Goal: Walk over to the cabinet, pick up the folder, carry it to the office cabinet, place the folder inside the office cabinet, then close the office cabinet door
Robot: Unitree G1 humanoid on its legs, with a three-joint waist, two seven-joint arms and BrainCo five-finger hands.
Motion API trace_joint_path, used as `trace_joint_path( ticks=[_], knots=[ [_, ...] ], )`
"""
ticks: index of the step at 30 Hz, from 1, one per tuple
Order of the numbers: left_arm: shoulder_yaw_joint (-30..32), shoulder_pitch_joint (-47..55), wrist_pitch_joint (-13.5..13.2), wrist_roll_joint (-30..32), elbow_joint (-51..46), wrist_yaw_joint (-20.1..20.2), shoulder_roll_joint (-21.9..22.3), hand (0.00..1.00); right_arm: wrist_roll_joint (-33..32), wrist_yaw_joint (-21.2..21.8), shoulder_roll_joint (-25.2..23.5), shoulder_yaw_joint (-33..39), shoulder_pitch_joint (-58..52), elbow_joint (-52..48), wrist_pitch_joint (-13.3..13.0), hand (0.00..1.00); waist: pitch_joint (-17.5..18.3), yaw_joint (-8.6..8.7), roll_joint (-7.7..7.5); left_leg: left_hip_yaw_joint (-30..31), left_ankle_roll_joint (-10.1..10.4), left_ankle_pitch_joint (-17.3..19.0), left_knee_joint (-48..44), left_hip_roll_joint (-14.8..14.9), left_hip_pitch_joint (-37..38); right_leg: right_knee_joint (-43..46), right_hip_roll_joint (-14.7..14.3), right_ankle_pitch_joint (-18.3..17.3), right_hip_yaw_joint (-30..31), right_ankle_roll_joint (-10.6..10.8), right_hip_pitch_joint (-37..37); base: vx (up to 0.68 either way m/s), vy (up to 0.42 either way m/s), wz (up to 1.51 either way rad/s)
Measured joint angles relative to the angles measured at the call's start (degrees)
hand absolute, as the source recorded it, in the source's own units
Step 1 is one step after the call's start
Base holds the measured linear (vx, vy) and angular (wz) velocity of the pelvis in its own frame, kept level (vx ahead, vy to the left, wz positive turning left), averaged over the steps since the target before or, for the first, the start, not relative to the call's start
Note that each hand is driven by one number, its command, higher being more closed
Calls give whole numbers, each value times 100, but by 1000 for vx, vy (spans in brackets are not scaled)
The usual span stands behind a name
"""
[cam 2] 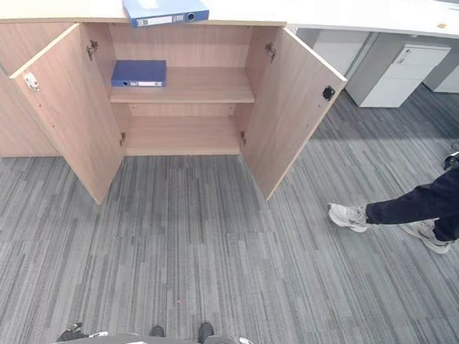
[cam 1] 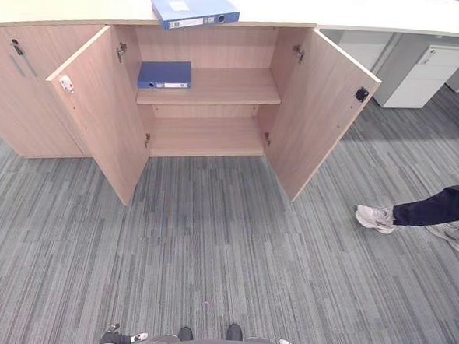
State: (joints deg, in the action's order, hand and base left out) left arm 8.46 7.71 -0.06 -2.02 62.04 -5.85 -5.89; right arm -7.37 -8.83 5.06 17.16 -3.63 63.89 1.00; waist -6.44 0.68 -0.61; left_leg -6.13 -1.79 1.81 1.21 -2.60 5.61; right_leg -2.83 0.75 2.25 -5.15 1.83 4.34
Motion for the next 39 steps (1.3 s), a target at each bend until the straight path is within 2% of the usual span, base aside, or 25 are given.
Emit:
trace_joint_path(
  ticks=[11,17,32,34,37,39],
  knots=[
    [32,-45,-8,-1,12,3,38,0,61,2,-76,118,277,-1,-6,0,-53,0,23,-33,87,-73,215,1,193,-51,-5,-6,-31,30,142,-38,-6,0],
    [26,-45,-10,2,12,8,33,0,102,3,-108,119,282,-8,-6,0,-68,-9,13,-91,68,-135,318,0,237,-162,-12,34,-16,51,149,-47,-12,-4],
    [-9,-137,-10,2,-5,13,-35,0,114,4,-167,117,375,-21,40,0,-167,-58,-88,-446,27,54,267,13,140,-165,-37,41,329,63,-53,-4,-1,-13],
    [-13,-145,-10,3,-18,13,-39,0,116,5,-191,117,387,-49,40,0,-171,-67,-91,-521,16,207,77,28,44,65,-35,-94,413,82,-204,12,9,-19],
    [-24,-188,-10,1,-21,11,-83,0,118,6,-240,151,397,-219,40,0,-263,-50,-97,-569,-36,517,-356,27,-72,1056,36,-673,438,138,-592,83,24,-5],
    [-175,-253,-12,-1,-22,7,-118,0,118,8,-242,149,417,-226,37,0,-328,-85,-147,-537,-53,683,-529,-32,-63,2010,187,-1084,197,241,-925,68,17,4]
  ],
)
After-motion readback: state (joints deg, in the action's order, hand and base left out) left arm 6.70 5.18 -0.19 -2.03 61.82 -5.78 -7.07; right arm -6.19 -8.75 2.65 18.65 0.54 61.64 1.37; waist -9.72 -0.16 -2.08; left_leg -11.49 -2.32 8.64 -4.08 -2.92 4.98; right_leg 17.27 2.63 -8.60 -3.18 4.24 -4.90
